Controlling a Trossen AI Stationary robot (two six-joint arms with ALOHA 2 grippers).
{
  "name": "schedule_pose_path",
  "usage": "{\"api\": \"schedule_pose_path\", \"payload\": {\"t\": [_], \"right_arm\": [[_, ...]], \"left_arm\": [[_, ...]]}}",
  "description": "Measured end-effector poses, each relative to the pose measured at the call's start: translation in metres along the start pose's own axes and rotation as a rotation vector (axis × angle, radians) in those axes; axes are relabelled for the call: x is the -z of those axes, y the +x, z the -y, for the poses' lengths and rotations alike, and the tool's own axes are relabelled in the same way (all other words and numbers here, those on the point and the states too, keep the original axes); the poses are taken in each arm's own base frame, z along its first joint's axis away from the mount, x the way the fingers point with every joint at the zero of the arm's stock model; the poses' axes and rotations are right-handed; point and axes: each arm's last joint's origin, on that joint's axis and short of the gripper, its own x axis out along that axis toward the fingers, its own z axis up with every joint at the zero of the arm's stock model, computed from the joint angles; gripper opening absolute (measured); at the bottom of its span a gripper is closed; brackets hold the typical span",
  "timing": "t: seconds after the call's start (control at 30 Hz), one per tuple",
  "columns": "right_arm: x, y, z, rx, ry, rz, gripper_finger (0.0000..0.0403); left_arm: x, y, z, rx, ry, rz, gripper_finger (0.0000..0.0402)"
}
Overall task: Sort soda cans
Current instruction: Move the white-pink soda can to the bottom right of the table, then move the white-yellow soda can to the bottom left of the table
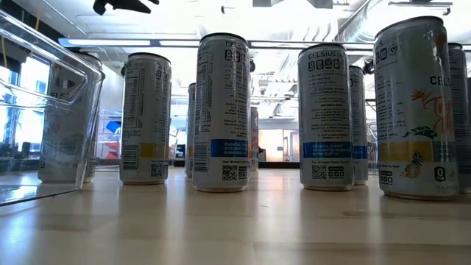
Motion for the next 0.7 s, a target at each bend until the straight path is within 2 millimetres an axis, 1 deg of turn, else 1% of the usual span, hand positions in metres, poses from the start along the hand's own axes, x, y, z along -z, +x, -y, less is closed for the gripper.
{"api": "schedule_pose_path", "payload": {"t": [0.13, 0.3, 0.43, 0.53, 0.7], "right_arm": [[-0.004, -0.007, -0.002, -0.002, -0.001, 0.003, 0.0306], [-0.009, -0.007, -0.003, 0.003, 0.014, 0.014, 0.0308], [-0.011, -0.008, -0.004, 0.006, 0.024, -0.009, 0.031], [-0.015, -0.018, -0.007, 0.001, 0.007, -0.035, 0.031], [-0.026, -0.041, -0.009, 0.02, -0.019, -0.053, 0.031]], "left_arm": [[0.0, 0.0, 0.0, -0.01, 0.016, 0.003, 0.0152], [0.0, 0.0, 0.0, -0.011, 0.029, 0.003, 0.0152], [0.0, 0.0, 0.0, -0.011, 0.035, 0.002, 0.0152], [0.0, 0.0, 0.0, -0.012, 0.065, 0.002, 0.0152], [0.0, 0.0, -0.001, -0.013, 0.095, 0.003, 0.0152]]}}
